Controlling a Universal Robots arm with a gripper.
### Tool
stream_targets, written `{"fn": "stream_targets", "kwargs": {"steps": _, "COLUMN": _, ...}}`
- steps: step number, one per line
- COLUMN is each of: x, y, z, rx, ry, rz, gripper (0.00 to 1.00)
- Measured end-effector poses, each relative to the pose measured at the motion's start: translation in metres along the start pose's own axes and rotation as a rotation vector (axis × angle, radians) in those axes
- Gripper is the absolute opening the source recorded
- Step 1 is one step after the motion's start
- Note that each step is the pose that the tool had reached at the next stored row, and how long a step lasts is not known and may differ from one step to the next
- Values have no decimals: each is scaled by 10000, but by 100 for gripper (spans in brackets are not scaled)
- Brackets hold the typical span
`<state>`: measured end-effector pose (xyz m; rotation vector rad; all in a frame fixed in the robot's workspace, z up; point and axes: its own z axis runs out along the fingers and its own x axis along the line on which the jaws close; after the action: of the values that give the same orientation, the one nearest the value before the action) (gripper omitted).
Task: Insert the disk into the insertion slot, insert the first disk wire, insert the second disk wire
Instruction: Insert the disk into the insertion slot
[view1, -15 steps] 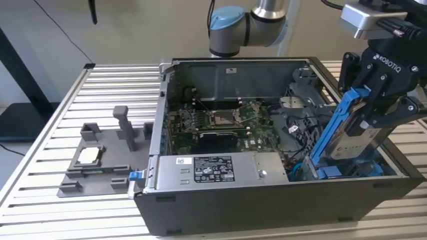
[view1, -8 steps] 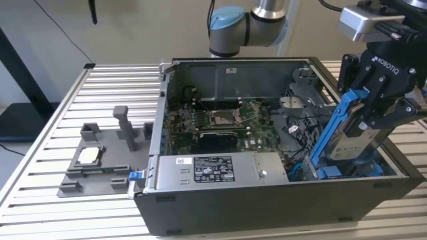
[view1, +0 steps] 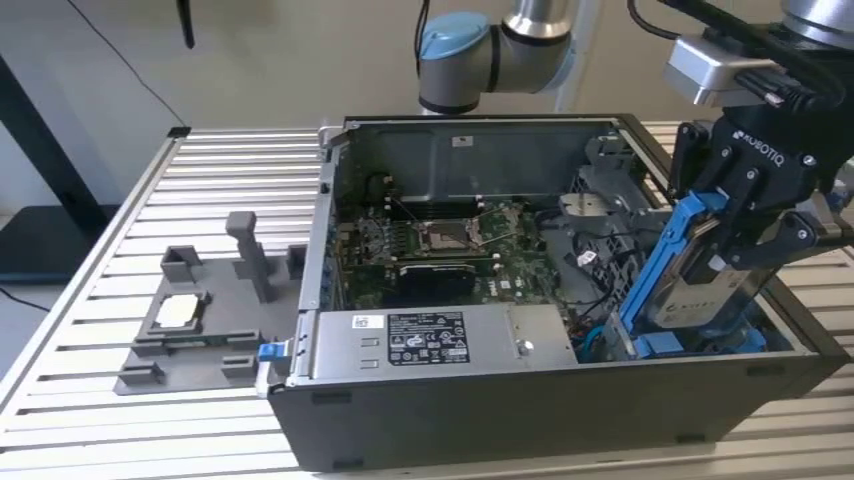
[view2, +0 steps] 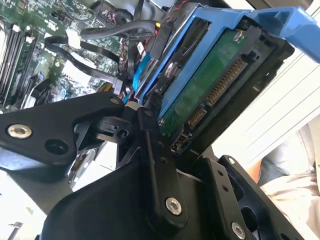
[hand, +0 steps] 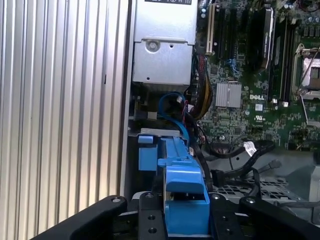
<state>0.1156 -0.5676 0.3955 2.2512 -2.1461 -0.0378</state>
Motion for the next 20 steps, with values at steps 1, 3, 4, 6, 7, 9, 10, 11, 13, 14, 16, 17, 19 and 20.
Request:
{"fn": "stream_targets", "kwargs": {"steps": 1, "x": 0, "y": -1, "z": 21, "rx": 1, "ry": -5, "rz": -1, "gripper": 33}}
{"fn": "stream_targets", "kwargs": {"steps": 3, "x": 0, "y": -2, "z": 55, "rx": 0, "ry": -3, "rz": -2, "gripper": 33}}
{"fn": "stream_targets", "kwargs": {"steps": 4, "x": 0, "y": -3, "z": 75, "rx": 0, "ry": -5, "rz": -3, "gripper": 33}}
{"fn": "stream_targets", "kwargs": {"steps": 6, "x": 0, "y": -5, "z": 112, "rx": 0, "ry": -2, "rz": -4, "gripper": 33}}
{"fn": "stream_targets", "kwargs": {"steps": 7, "x": 0, "y": -5, "z": 131, "rx": 0, "ry": -5, "rz": -5, "gripper": 33}}
{"fn": "stream_targets", "kwargs": {"steps": 9, "x": -1, "y": -7, "z": 164, "rx": 0, "ry": -2, "rz": -5, "gripper": 33}}
{"fn": "stream_targets", "kwargs": {"steps": 10, "x": -1, "y": -7, "z": 181, "rx": 0, "ry": -5, "rz": -5, "gripper": 33}}
{"fn": "stream_targets", "kwargs": {"steps": 11, "x": -1, "y": -8, "z": 194, "rx": 0, "ry": -2, "rz": -5, "gripper": 33}}
{"fn": "stream_targets", "kwargs": {"steps": 13, "x": -1, "y": -7, "z": 211, "rx": 4, "ry": -3, "rz": -3, "gripper": 33}}
{"fn": "stream_targets", "kwargs": {"steps": 14, "x": -1, "y": -7, "z": 213, "rx": 10, "ry": -1, "rz": -2, "gripper": 33}}
{"fn": "stream_targets", "kwargs": {"steps": 16, "x": -1, "y": -7, "z": 213, "rx": 11, "ry": 0, "rz": -3, "gripper": 33}}
{"fn": "stream_targets", "kwargs": {"steps": 17, "x": -1, "y": -8, "z": 213, "rx": 11, "ry": 0, "rz": -4, "gripper": 33}}
{"fn": "stream_targets", "kwargs": {"steps": 19, "x": -1, "y": -8, "z": 215, "rx": 12, "ry": -2, "rz": -5, "gripper": 33}}
{"fn": "stream_targets", "kwargs": {"steps": 20, "x": -1, "y": -8, "z": 215, "rx": 11, "ry": -1, "rz": -5, "gripper": 33}}
